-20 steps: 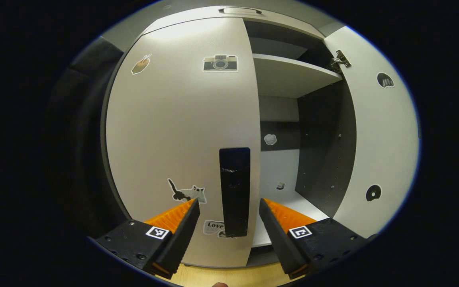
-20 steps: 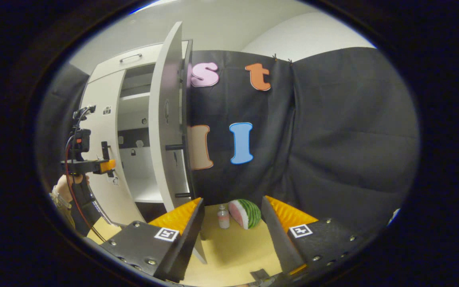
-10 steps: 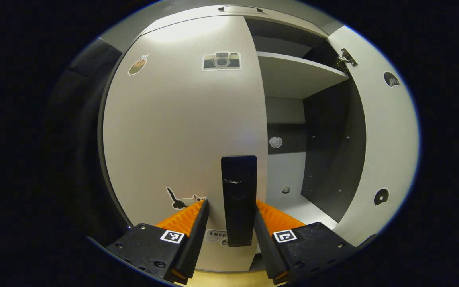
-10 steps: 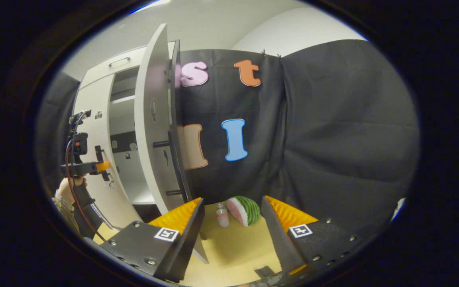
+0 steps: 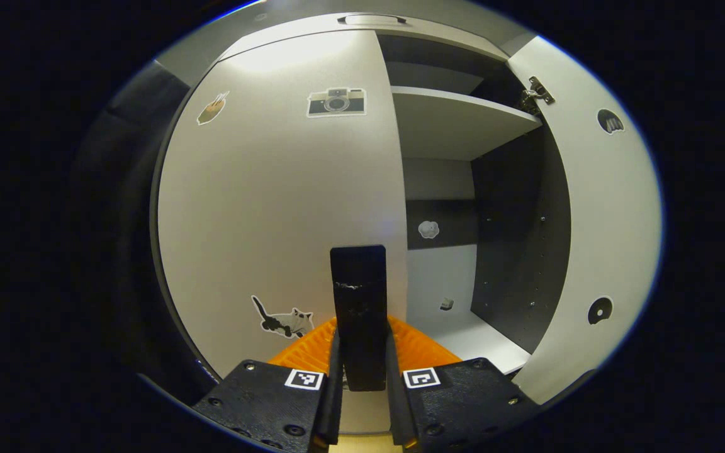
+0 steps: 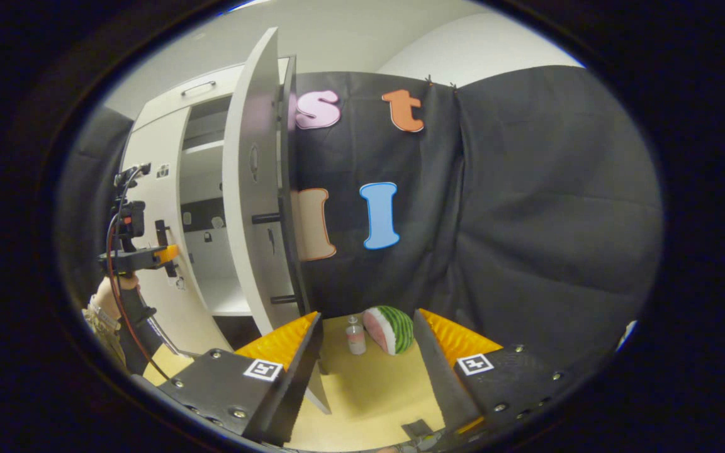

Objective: Open the right door of the double-door shoe cabinet with the right hand, and open the left door with the left hand.

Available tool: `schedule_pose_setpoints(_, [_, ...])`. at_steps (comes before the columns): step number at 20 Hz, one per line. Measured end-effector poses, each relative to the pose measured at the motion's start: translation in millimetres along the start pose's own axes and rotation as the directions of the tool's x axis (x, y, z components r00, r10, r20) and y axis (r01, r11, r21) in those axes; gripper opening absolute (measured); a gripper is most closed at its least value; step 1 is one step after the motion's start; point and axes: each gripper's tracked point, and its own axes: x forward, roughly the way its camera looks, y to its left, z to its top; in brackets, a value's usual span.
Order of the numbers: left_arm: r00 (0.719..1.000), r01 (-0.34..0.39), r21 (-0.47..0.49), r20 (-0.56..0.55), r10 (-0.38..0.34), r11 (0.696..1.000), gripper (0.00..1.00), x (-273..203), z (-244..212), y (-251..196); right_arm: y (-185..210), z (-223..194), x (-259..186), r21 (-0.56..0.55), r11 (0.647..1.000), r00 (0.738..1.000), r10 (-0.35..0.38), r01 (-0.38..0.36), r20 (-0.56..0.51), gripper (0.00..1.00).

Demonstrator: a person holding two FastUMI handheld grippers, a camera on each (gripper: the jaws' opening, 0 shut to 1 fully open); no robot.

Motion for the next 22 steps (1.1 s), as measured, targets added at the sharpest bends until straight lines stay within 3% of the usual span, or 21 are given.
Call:
schedule_pose_setpoints(1, [1.0,0.006,0.0,0.0,-0.006,1.0,0.31,0,1,0,1,-1,-1,-0.004,1.0,1.0,0.001,-0.001,-0.001,0.78])
schedule_pose_setpoints(2, [1.0,0.01,0.004,-0.007,-0.01,1.0,0.29,0,-1,0,1,-1,-3,-0.006,1.0,1.0,0.002,-0.002,-0.003,0.78])
schedule_pose_setpoints(3, [1.0,0.015,0.005,-0.008,-0.015,1.0,0.28,0,0,0,0,-2,-6,-0.006,1.0,1.0,0.003,-0.003,-0.004,0.86])
schedule_pose_setpoints(6, [0.999,0.029,-0.008,-0.019,-0.029,1.0,0.26,-4,-2,0,-3,-2,-13,0.0,1.0,1.0,0.0,0.0,-0.001,0.88])
schedule_pose_setpoints(11, [0.998,0.054,-0.017,-0.019,-0.054,0.998,0.26,-18,-3,0,-6,2,-21,0.011,1.0,1.0,-0.003,0.003,0.009,0.88])
schedule_pose_setpoints(12, [0.998,0.058,-0.019,-0.017,-0.058,0.998,0.26,-22,-2,1,-6,2,-23,0.018,1.0,1.0,0.0,0.0,0.009,0.83])
schedule_pose_setpoints(14, [0.998,0.067,-0.024,-0.016,-0.068,0.997,0.26,-30,-3,3,-2,1,-25,0.031,0.999,1.0,0.01,-0.01,0.01,0.88])
schedule_pose_setpoints(16, [0.997,0.08,-0.03,-0.016,-0.08,0.996,0.26,-38,-3,4,1,-1,-28,0.035,0.999,1.0,0.018,-0.018,0.009,0.83])
schedule_pose_setpoints(20, [0.994,0.106,-0.035,-0.009,-0.106,0.994,0.26,-53,-3,8,9,-4,-29,0.034,0.999,0.999,0.032,-0.033,0.005,0.83])
schedule_pose_setpoints(22, [0.993,0.118,-0.037,-0.009,-0.119,0.992,0.26,-60,-4,11,14,-5,-29,0.038,0.998,0.999,0.04,-0.04,0.003,0.88])
